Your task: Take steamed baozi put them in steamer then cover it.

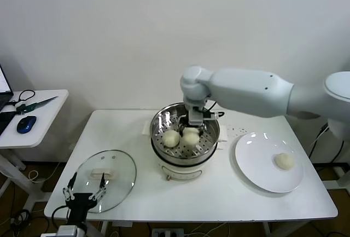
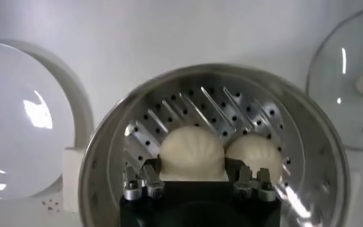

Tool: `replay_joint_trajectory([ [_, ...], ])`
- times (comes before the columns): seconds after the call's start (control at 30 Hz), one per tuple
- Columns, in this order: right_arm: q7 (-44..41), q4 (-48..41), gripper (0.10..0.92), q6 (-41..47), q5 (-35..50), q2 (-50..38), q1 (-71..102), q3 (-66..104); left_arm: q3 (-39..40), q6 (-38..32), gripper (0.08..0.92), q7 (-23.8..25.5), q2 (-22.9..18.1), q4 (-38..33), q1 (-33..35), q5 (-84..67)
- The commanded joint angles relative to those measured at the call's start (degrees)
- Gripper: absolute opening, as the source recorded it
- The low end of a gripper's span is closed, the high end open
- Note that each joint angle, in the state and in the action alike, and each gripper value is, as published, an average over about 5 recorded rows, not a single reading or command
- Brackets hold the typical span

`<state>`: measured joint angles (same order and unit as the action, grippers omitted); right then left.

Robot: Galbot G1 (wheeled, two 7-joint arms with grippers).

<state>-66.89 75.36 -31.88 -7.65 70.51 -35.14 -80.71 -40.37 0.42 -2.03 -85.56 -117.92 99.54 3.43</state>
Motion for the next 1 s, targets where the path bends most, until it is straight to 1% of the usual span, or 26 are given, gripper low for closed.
replay_joint_trajectory([
  [0.03,0.44,2.52,0.679,-1.06,-1.59,1.75,2.06,-1.9,-0.25,-0.18,0.823,0.01,-0.05,0.57,0.11,-0.46],
  [0.3,0.88,1.99,0.698,-0.95,-1.56,1.63,2.56,-1.79,-0.15,0.04,0.823,-0.01,-0.02,0.88,-0.44,-0.4],
  [0.47,-0.7,1.9,0.794,-1.09,-1.27,0.84,2.58,-0.83,-0.14,0.14,0.823,-0.11,-0.07,0.98,-0.6,-0.29],
  [0.57,-0.94,1.58,0.819,-1.39,-1.59,-0.05,2.2,0.67,-0.04,0.23,0.823,-0.17,-0.16,0.94,-0.64,-0.12],
  [0.7,-0.9,1.02,0.822,-1.71,-1.2,-2.35,0.74,2.74,0.19,0.35,0.823,-0.19,-0.32,0.68,-0.68,0.23],
  [0.87,-0.13,-0.79,0.823,-0.58,1.68,-7.36,-1.88,4.59,0.07,0.52,0.823,-0.22,-0.17,0.06,-0.64,0.35],
  [0.93,1.31,-2.13,0.823,1.73,3.57,-9.84,-2.74,5.31,0.0,0.53,0.823,-0.22,-0.07,-0.11,-0.55,0.37],
  [1.0,3.89,-2.95,0.823,6.64,4.91,-12.87,-3.69,5.62,-0.01,0.5,0.823,-0.23,0.01,-0.23,-0.44,0.43],
])
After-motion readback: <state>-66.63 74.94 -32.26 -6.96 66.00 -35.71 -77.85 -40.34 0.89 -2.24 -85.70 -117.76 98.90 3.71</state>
